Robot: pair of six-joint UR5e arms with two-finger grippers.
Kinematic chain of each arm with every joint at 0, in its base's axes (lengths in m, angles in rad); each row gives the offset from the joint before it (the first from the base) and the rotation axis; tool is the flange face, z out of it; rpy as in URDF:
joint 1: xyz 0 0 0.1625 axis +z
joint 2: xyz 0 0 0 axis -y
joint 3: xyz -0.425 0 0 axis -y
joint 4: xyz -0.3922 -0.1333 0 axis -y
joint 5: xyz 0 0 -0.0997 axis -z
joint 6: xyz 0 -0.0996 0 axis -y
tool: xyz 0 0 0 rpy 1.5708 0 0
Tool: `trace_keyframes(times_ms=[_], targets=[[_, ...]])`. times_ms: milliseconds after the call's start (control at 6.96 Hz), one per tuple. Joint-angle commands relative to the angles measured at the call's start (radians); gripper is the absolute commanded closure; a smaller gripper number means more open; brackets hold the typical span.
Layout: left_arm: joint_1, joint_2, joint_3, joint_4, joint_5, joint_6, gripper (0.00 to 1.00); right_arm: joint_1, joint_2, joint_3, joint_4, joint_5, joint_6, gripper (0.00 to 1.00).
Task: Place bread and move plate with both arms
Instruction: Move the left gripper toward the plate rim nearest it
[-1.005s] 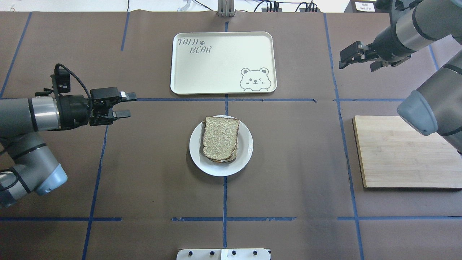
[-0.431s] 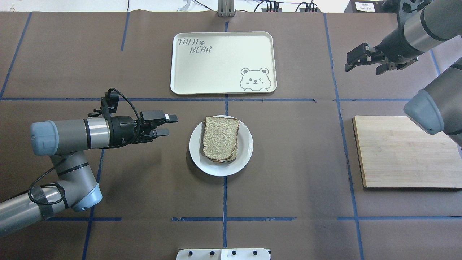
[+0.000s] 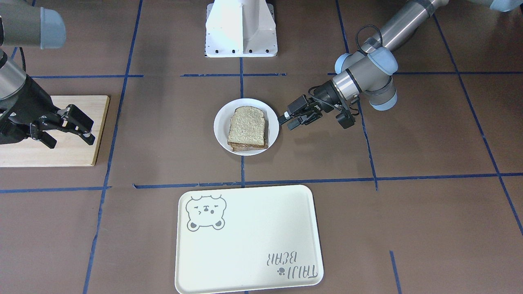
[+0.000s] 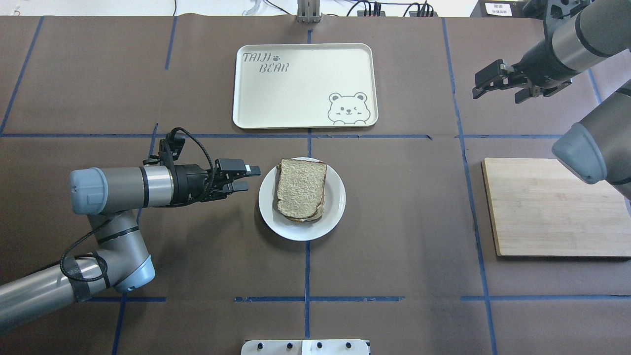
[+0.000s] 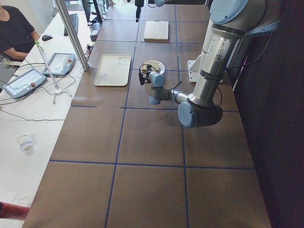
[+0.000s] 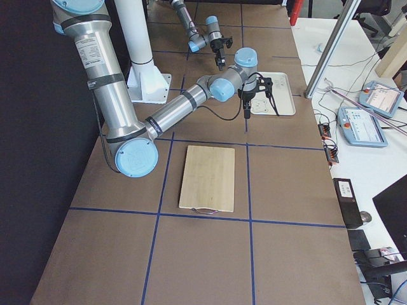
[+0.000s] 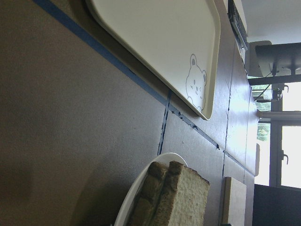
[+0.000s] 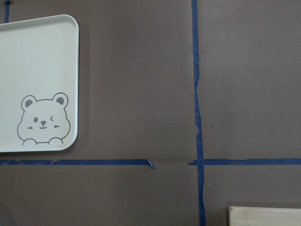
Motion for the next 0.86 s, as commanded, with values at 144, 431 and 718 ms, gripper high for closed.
trace_keyframes(times_ms=[144, 431, 718], targets=[[0.025, -0.006, 0.011, 0.034, 0.001, 0.000, 0.32, -0.001, 0.001, 0.000, 0.000, 0.000, 0.000, 0.00], [0.042, -0.012, 0.019, 0.051, 0.003, 0.000, 0.32, 0.000, 0.001, -0.002, 0.000, 0.000, 0.000, 0.00], [0.071, -0.023, 0.024, 0.067, 0.038, 0.000, 0.32, 0.000, -0.001, -0.005, 0.000, 0.000, 0.000, 0.00]])
